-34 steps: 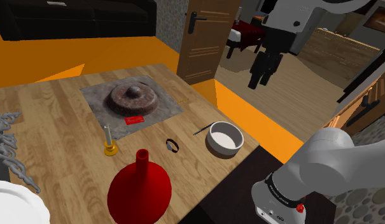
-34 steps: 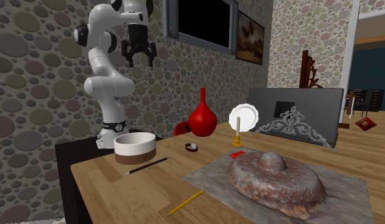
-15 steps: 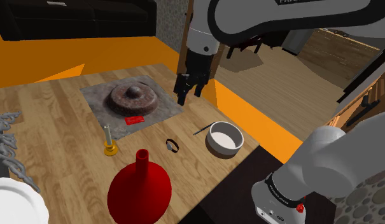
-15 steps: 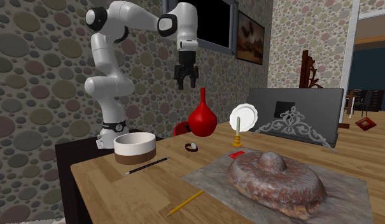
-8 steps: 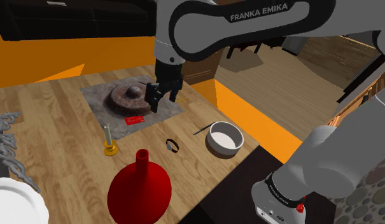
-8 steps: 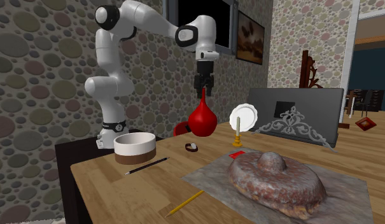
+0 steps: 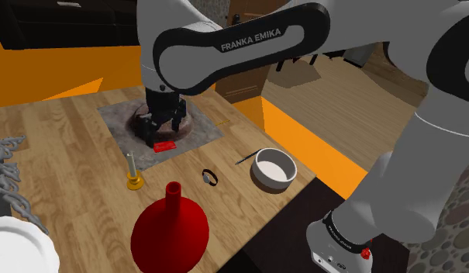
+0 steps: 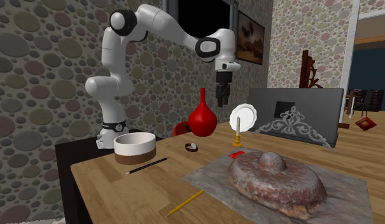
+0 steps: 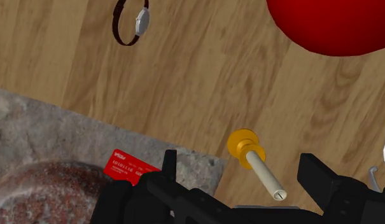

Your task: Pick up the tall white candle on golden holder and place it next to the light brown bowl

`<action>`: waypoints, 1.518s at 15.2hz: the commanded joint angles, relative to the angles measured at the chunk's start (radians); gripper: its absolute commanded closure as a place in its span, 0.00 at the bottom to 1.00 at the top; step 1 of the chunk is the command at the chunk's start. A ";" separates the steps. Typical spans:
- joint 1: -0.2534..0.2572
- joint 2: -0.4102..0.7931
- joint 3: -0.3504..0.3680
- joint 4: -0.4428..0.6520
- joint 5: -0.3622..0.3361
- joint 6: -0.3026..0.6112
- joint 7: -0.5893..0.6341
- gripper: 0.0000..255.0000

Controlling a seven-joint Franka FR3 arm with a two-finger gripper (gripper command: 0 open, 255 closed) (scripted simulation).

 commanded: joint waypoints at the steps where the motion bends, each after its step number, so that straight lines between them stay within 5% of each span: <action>1: 0.029 0.081 0.003 0.079 -0.042 0.000 0.029 0.00; 7: 0.129 0.316 -0.011 0.343 -0.147 -0.031 0.076 0.00; 23: 0.134 0.359 -0.022 0.306 -0.163 0.048 0.086 0.00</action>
